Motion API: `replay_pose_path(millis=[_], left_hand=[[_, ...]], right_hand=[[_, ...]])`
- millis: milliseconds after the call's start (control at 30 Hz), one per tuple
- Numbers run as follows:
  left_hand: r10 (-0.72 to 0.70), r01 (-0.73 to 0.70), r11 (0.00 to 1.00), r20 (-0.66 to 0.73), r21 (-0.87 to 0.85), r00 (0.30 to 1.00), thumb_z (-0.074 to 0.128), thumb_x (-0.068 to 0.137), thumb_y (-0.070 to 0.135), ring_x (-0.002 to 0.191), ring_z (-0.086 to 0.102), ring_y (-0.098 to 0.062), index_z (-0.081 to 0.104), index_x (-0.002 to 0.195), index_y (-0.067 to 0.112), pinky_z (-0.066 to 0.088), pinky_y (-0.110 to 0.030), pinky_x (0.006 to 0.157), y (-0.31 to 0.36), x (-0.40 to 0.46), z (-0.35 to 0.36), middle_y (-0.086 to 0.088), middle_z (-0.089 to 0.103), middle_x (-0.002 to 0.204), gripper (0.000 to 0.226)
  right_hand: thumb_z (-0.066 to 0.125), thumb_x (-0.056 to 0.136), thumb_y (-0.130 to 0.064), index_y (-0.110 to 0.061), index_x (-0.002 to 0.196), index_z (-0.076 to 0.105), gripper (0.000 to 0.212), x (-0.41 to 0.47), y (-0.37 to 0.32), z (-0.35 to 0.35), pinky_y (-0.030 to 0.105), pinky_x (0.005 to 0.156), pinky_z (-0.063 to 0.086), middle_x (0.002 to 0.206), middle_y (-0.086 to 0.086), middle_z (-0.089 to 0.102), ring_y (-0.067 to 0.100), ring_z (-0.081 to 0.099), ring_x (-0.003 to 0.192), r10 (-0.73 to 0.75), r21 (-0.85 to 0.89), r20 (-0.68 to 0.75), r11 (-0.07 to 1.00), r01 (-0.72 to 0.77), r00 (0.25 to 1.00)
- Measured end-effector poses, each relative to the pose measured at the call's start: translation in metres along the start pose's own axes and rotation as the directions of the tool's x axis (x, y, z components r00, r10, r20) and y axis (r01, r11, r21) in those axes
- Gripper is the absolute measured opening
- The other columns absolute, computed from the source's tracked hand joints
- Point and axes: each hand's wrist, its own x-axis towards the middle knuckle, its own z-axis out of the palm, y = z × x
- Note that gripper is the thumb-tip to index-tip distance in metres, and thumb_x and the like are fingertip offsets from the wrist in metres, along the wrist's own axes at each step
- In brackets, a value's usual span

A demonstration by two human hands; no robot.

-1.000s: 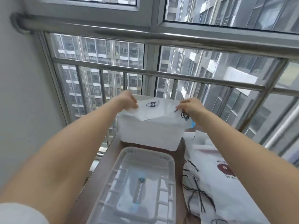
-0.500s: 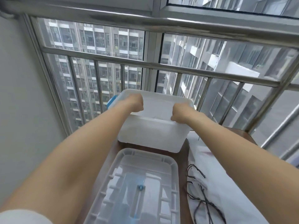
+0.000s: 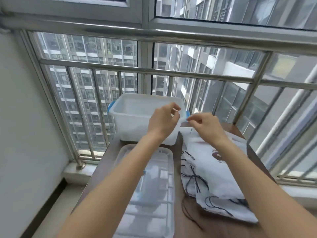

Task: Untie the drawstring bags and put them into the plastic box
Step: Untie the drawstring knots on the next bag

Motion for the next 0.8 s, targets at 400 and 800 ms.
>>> replay_pose_path(millis=[400, 800], left_hand=[[-0.028, 0.003, 0.997, 0.359, 0.071, 0.933, 0.045, 0.089, 0.007, 0.101, 0.061, -0.023, 0.066, 0.107, 0.013, 0.049, -0.035, 0.087, 0.053, -0.126, 0.067, -0.005, 0.067, 0.111, 0.028], [-0.086, -0.010, 0.977, 0.441, 0.211, 0.893, 0.064, 0.083, 0.009, 0.116, 0.042, -0.028, 0.049, 0.123, 0.008, 0.043, -0.041, 0.094, 0.050, -0.171, 0.114, -0.011, 0.041, 0.127, 0.043]], right_hand=[[0.061, 0.079, -0.020, -0.024, 0.135, 0.046, 0.058, -0.147, 0.114, -0.024, 0.037, 0.106, 0.033, 0.142, 0.008, 0.043, 0.028, 0.036, 0.132, 0.198, -0.349, 0.245, 0.931, -0.104, 0.949], [0.059, 0.084, -0.013, -0.016, 0.123, 0.052, 0.040, -0.177, 0.149, -0.031, 0.036, 0.084, 0.045, 0.110, 0.012, 0.058, 0.029, 0.053, 0.106, 0.347, -0.205, 0.077, 0.923, -0.325, 0.935]])
